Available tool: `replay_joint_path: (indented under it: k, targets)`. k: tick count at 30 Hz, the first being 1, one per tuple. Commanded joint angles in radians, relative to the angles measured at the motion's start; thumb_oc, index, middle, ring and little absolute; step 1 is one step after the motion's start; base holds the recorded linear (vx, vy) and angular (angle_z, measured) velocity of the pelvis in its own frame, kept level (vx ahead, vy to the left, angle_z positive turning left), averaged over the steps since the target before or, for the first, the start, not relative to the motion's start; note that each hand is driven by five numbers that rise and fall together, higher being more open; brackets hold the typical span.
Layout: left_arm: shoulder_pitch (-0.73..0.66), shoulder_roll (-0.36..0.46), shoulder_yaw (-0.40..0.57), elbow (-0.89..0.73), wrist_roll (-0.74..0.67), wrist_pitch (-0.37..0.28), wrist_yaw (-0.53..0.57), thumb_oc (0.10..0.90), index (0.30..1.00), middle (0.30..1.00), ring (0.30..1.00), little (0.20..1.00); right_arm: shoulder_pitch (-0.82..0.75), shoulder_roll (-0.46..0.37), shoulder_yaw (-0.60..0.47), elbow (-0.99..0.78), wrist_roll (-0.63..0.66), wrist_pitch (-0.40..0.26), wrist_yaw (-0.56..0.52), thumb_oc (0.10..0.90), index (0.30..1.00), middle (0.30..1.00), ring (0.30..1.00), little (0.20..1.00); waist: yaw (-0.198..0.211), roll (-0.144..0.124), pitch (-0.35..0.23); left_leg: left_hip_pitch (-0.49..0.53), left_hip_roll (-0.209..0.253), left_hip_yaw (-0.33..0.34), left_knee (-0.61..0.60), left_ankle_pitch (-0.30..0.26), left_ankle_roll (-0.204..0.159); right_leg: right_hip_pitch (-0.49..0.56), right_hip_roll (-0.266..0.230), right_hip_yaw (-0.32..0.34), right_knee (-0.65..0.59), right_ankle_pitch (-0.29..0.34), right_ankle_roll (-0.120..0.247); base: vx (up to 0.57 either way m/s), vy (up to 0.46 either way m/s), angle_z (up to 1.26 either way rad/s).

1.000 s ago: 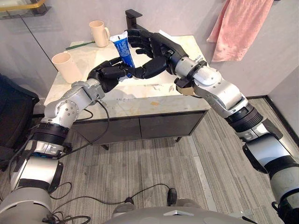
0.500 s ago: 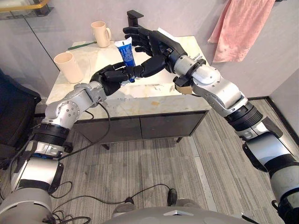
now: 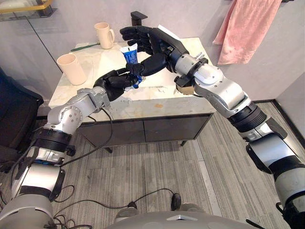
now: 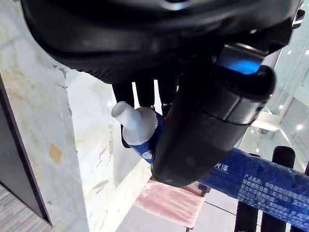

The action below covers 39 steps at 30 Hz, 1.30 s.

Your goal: Organize the bathroom.

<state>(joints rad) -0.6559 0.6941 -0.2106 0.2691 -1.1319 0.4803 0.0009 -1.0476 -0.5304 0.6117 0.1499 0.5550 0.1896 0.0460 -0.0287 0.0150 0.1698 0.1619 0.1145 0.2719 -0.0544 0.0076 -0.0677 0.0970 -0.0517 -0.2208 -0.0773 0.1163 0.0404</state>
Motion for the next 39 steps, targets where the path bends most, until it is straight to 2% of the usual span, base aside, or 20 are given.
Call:
replay_joint_path:
  k: [1, 11, 15, 16, 17, 18, 23, 32, 37, 39]
  targets:
    - [-0.044, -0.012, 0.074, -0.092, -0.029, -0.107, -0.027, 0.400, 0.300, 0.300, 0.300, 0.300, -0.182, 0.047, 0.006, 0.038, -0.027, -0.094, -0.028, 0.400, 0.300, 0.300, 0.300, 0.300, 0.022, 0.016, -0.133, -0.034, 0.039, -0.002, 0.122, -0.035, 0.001, -0.027, -0.045, 0.024, 0.017, -0.129, 0.050, 0.00, 0.000, 0.00]
    - [-0.046, -0.009, 0.076, -0.090, -0.033, -0.108, -0.025, 0.400, 0.300, 0.300, 0.300, 0.300, -0.179, 0.048, 0.005, 0.054, -0.034, -0.094, -0.019, 0.400, 0.300, 0.300, 0.300, 0.300, 0.024, 0.016, -0.132, -0.034, 0.038, -0.001, 0.117, -0.037, 0.001, -0.027, -0.046, 0.020, 0.017, -0.129, 0.050, 0.00, 0.000, 0.00]
    - [-0.045, -0.011, 0.076, -0.092, -0.029, -0.110, -0.017, 0.400, 0.300, 0.300, 0.300, 0.300, -0.180, 0.045, 0.005, 0.056, -0.032, -0.097, -0.017, 0.420, 0.331, 0.331, 0.331, 0.331, 0.022, 0.016, -0.130, -0.031, 0.039, -0.001, 0.116, -0.036, 0.001, -0.028, -0.047, 0.020, 0.018, -0.129, 0.050, 0.00, 0.000, 0.00]
    - [-0.049, -0.009, 0.076, -0.087, -0.024, -0.109, -0.009, 0.515, 0.472, 0.472, 0.472, 0.472, -0.183, 0.047, 0.006, 0.058, -0.035, -0.096, -0.017, 0.428, 0.342, 0.342, 0.342, 0.342, 0.022, 0.017, -0.130, -0.033, 0.039, -0.001, 0.117, -0.036, 0.001, -0.028, -0.047, 0.020, 0.018, -0.129, 0.050, 0.00, 0.000, 0.00]
    - [-0.049, -0.009, 0.076, -0.087, -0.024, -0.109, -0.009, 0.593, 0.589, 0.589, 0.589, 0.589, -0.183, 0.047, 0.006, 0.058, -0.035, -0.096, -0.017, 0.430, 0.345, 0.345, 0.345, 0.345, 0.022, 0.017, -0.130, -0.033, 0.039, -0.001, 0.117, -0.036, 0.001, -0.028, -0.047, 0.020, 0.018, -0.129, 0.050, 0.00, 0.000, 0.00]
    - [-0.048, -0.010, 0.078, -0.084, -0.026, -0.103, -0.003, 0.800, 0.900, 0.900, 0.900, 0.900, -0.182, 0.048, 0.005, 0.059, -0.038, -0.096, -0.017, 0.431, 0.347, 0.347, 0.347, 0.347, 0.023, 0.017, -0.130, -0.033, 0.039, -0.002, 0.118, -0.036, 0.001, -0.027, -0.047, 0.020, 0.017, -0.129, 0.050, 0.00, 0.000, 0.00]
    - [-0.043, -0.011, 0.082, -0.072, -0.009, -0.060, 0.003, 0.800, 0.900, 0.900, 0.900, 0.900, -0.186, 0.052, 0.003, 0.062, -0.043, -0.093, -0.024, 0.456, 0.385, 0.385, 0.385, 0.385, 0.026, 0.016, -0.131, -0.035, 0.041, 0.000, 0.127, -0.030, -0.001, -0.024, -0.046, 0.016, 0.012, -0.126, 0.049, 0.00, 0.000, 0.00]
    - [0.027, -0.009, 0.115, -0.150, -0.029, -0.047, 0.044, 0.800, 0.900, 0.900, 0.900, 0.900, -0.171, 0.039, -0.012, 0.044, -0.059, -0.084, -0.044, 0.463, 0.394, 0.394, 0.394, 0.394, 0.039, 0.015, -0.124, -0.045, 0.042, 0.002, 0.140, -0.032, 0.000, -0.024, -0.054, 0.002, 0.011, -0.124, 0.049, 0.00, -0.002, 0.03]
    - [0.094, -0.003, 0.160, -0.216, -0.011, -0.051, 0.086, 0.800, 0.900, 0.900, 0.900, 0.900, -0.157, 0.024, -0.034, 0.020, -0.062, -0.070, -0.053, 0.471, 0.406, 0.406, 0.406, 0.406, 0.052, 0.013, -0.121, -0.045, 0.041, -0.001, 0.135, -0.034, 0.002, -0.024, -0.060, -0.008, 0.013, -0.124, 0.050, 0.00, -0.001, 0.01]
    - [0.126, 0.007, 0.188, -0.249, 0.015, -0.081, 0.096, 0.800, 0.900, 0.900, 0.900, 0.900, -0.146, 0.018, -0.048, 0.006, -0.068, -0.064, -0.062, 0.474, 0.411, 0.411, 0.411, 0.411, 0.062, 0.010, -0.119, -0.046, 0.040, -0.006, 0.133, -0.035, 0.003, -0.022, -0.063, -0.016, 0.014, -0.124, 0.051, 0.00, -0.013, 0.07]
